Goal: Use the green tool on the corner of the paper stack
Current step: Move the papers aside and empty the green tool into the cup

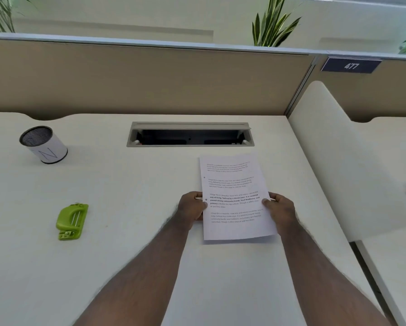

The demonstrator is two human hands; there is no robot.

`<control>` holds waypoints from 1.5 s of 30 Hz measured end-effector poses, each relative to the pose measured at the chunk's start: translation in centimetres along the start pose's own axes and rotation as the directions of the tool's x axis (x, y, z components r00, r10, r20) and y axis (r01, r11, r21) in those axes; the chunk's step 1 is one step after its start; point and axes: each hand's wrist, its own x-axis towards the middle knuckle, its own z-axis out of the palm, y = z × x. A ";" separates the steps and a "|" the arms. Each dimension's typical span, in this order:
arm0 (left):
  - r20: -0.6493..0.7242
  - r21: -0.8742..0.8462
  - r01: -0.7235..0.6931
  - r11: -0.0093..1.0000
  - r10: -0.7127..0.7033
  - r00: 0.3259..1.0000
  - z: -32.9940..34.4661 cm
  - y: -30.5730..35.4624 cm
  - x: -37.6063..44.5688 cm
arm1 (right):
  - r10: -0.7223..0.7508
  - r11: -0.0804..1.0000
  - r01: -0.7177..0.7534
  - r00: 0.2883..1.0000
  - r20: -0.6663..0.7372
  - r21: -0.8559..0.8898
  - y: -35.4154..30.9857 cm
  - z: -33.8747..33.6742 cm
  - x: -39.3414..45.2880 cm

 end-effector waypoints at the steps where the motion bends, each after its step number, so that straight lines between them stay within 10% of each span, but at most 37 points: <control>1: -0.010 0.022 -0.001 1.000 0.001 1.000 0.1 -0.1 0.2 | -0.003 1.000 0.003 1.000 -0.010 -0.018 0.2 0.2 0.2; 20: -0.100 0.637 -0.162 0.753 0.289 0.952 -1.7 -0.3 0.2 | -0.219 0.901 0.148 0.967 -0.133 -0.407 0.0 1.4 -3.5; 45: -0.379 0.736 -0.028 0.676 0.445 0.811 -24.7 -9.4 -4.6 | -0.418 0.603 0.634 0.768 0.485 -0.485 -1.8 21.8 -15.1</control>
